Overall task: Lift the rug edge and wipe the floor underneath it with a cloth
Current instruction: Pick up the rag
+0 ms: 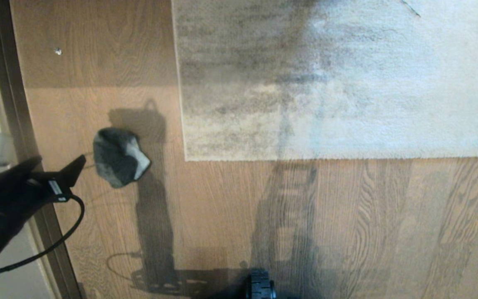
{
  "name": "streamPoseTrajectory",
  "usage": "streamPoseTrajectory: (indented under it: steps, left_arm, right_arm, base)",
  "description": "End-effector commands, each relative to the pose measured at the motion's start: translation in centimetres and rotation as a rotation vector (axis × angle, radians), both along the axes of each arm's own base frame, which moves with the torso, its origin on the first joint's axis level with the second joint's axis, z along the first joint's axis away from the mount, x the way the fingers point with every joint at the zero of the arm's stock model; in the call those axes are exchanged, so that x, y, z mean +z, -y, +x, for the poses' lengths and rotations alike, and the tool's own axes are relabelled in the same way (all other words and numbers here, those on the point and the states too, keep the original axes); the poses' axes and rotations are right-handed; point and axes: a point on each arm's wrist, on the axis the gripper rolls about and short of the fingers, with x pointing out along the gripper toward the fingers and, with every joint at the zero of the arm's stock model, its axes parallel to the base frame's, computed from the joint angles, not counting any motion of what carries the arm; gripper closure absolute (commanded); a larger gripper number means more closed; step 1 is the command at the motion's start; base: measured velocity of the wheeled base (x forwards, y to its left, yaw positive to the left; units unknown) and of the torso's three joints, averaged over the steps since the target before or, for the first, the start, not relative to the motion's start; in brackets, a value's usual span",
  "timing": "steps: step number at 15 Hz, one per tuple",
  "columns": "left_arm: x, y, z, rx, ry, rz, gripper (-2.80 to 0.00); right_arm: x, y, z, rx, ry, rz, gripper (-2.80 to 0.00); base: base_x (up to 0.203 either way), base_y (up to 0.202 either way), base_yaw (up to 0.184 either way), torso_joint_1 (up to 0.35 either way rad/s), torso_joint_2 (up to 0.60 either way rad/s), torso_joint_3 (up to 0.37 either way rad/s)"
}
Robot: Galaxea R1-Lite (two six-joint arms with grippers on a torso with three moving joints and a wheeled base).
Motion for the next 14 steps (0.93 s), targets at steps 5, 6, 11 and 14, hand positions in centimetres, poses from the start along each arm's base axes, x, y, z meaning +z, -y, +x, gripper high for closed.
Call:
streamPoseTrajectory:
  steps: [5,6,11,14]
  left_arm:
    - [-2.6,-0.3,3.2,-0.006,-0.011,-0.001,-2.80]
    - [-2.9,-0.4,3.6,-0.018,-0.009,-0.001,-2.80]
    - [-4.1,-0.5,4.9,-0.032,0.006,-0.001,-2.80]
    - [-4.9,-0.5,5.4,-0.033,-0.021,-0.002,-2.80]
  right_arm:
    - [0.0,0.0,0.0,0.000,0.001,0.000,0.00]
    - [0.0,0.0,0.0,0.000,0.001,0.000,0.00]
    - [0.0,0.0,0.0,0.000,0.001,0.000,0.00]
    - [0.0,0.0,0.0,0.000,0.001,0.000,0.00]
  base:
    - [0.000,0.000,0.000,0.000,0.00,0.000]
    - [0.000,0.000,0.000,0.000,0.00,0.000]
    - [0.000,0.000,0.000,0.000,0.00,0.000]
    - [0.000,0.000,0.000,0.000,0.00,0.000]
